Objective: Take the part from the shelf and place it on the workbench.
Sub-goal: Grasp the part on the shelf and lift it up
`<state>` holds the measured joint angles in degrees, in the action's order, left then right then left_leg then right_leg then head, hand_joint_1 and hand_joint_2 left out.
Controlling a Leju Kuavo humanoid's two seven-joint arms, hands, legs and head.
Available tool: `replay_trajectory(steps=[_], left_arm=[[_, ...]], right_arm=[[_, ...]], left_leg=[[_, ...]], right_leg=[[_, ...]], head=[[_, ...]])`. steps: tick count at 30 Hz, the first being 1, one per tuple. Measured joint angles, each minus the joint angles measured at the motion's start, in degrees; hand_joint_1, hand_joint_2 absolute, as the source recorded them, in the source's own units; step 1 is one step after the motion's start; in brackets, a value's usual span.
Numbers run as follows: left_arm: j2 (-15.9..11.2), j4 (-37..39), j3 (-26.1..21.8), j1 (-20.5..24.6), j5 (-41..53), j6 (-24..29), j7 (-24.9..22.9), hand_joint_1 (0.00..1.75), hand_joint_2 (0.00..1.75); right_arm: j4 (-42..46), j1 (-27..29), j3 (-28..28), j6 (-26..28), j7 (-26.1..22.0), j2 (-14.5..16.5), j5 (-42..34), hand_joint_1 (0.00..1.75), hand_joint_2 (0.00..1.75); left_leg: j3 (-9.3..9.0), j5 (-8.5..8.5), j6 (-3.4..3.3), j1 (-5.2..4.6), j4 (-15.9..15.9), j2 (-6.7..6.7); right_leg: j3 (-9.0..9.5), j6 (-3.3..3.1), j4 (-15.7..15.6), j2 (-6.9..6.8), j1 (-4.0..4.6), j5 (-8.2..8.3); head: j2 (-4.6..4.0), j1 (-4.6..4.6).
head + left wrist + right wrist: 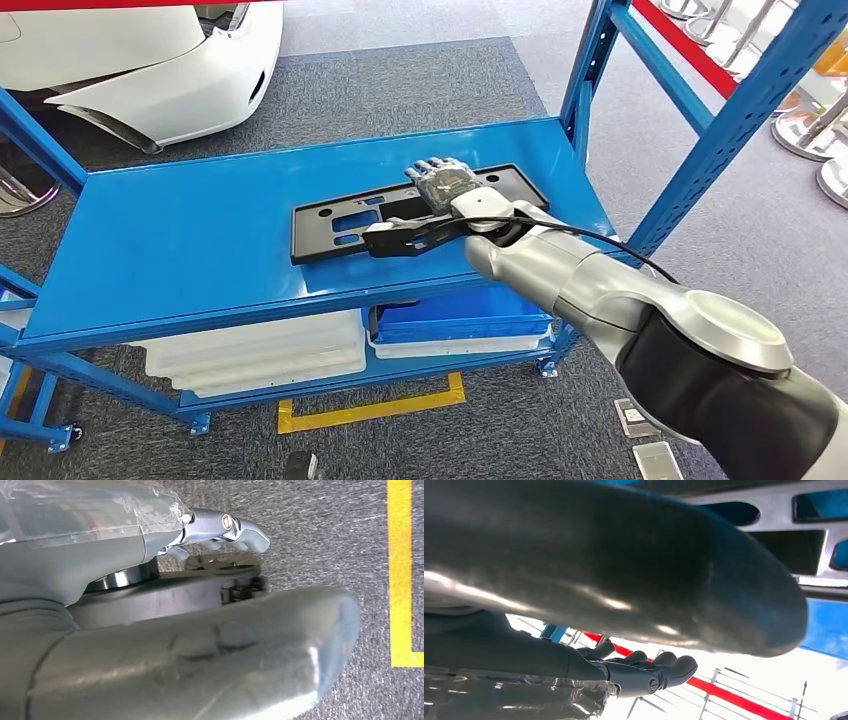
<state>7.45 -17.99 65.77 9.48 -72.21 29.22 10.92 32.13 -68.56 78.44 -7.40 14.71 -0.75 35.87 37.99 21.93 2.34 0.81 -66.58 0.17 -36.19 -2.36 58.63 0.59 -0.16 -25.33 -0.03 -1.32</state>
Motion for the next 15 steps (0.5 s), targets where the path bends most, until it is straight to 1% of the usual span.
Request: replay_trajectory(steps=[1,2,3,4,5,7,8,12,13,15], left_arm=[[0.0,0.0,0.0,0.0,0.1,0.1,0.2,0.00,0.00],[0.0,0.0,0.0,0.0,0.2,0.2,0.3,0.00,0.00],[0.0,0.0,0.0,0.0,0.2,0.2,0.5,0.00,0.00],[0.0,0.0,0.0,0.0,0.2,0.2,0.5,0.00,0.00],[0.0,0.0,0.0,-0.1,0.2,0.3,0.5,0.00,0.00],[0.0,0.0,0.0,-0.1,0.3,0.3,0.5,0.00,0.00],[0.0,0.0,0.0,-0.1,0.3,0.4,0.6,0.00,0.00],[0.0,0.0,0.0,-0.1,0.3,0.5,0.6,0.00,0.00],[0.0,0.0,0.0,-0.1,0.3,0.5,0.6,0.00,0.00],[0.0,0.0,0.0,-0.1,0.2,0.5,0.5,0.00,0.00]], right_arm=[[0.0,0.0,0.0,0.0,0.0,0.0,0.0,0.00,0.00],[-0.1,0.0,0.0,0.0,0.0,-0.1,0.0,0.00,0.00],[-0.1,0.0,0.0,-0.1,0.0,-0.1,0.0,0.00,0.00],[-0.2,0.0,0.0,-0.1,0.0,-0.2,0.0,0.00,0.00],[-0.2,0.0,0.0,-0.2,0.0,-0.4,0.0,0.00,0.00],[-0.3,0.0,0.0,-0.2,0.0,-0.6,-0.1,0.00,0.00],[-0.3,0.0,0.0,-0.3,0.0,-0.6,-0.1,0.00,0.00],[-0.4,0.0,0.0,-0.3,0.0,-0.8,-0.2,0.00,0.00],[-0.4,0.0,0.0,-0.3,0.0,-0.8,-0.2,0.00,0.00],[-0.4,0.0,0.0,-0.4,0.0,-0.8,-0.2,0.00,0.00]], left_leg=[[-1.03,-1.45,-0.12,-0.05,3.5,0.01],[-1.67,-2.41,-0.31,-0.15,5.9,0.00],[-1.76,-2.65,-0.61,-0.27,6.8,-0.01],[-1.80,-2.66,-0.77,-0.35,7.0,-0.04],[-1.96,-3.15,-0.88,-0.39,7.0,-0.13],[-2.21,-3.56,-0.89,-0.46,7.2,-0.34],[-2.20,-3.58,-1.02,-0.55,7.2,-0.43],[-2.19,-3.51,-1.49,-0.60,7.2,-0.57],[-2.18,-3.48,-1.56,-0.61,7.2,-0.57],[-2.17,-3.44,-1.65,-0.63,7.2,-0.56]], right_leg=[[0.10,0.19,0.2,0.08,0.01,-0.15],[0.09,0.46,0.3,0.14,0.05,-0.29],[0.03,0.78,0.3,0.17,0.08,-0.42],[-0.06,0.79,0.4,0.19,0.12,-0.68],[-0.13,0.52,0.5,0.19,0.14,-0.78],[-0.10,-0.26,0.5,0.20,0.18,-0.85],[-0.05,-0.42,0.4,0.21,0.17,-0.66],[0.26,0.03,-0.2,0.18,0.14,-0.50],[0.30,0.20,-0.3,0.18,0.13,-0.47],[0.37,0.74,-0.4,0.18,0.07,-0.42]], head=[[0.01,-0.25],[0.00,-0.39],[0.01,-0.46],[0.00,-0.42],[0.00,-0.23],[0.00,0.12],[0.00,0.34],[0.00,1.26],[0.00,1.44],[0.00,1.70]])
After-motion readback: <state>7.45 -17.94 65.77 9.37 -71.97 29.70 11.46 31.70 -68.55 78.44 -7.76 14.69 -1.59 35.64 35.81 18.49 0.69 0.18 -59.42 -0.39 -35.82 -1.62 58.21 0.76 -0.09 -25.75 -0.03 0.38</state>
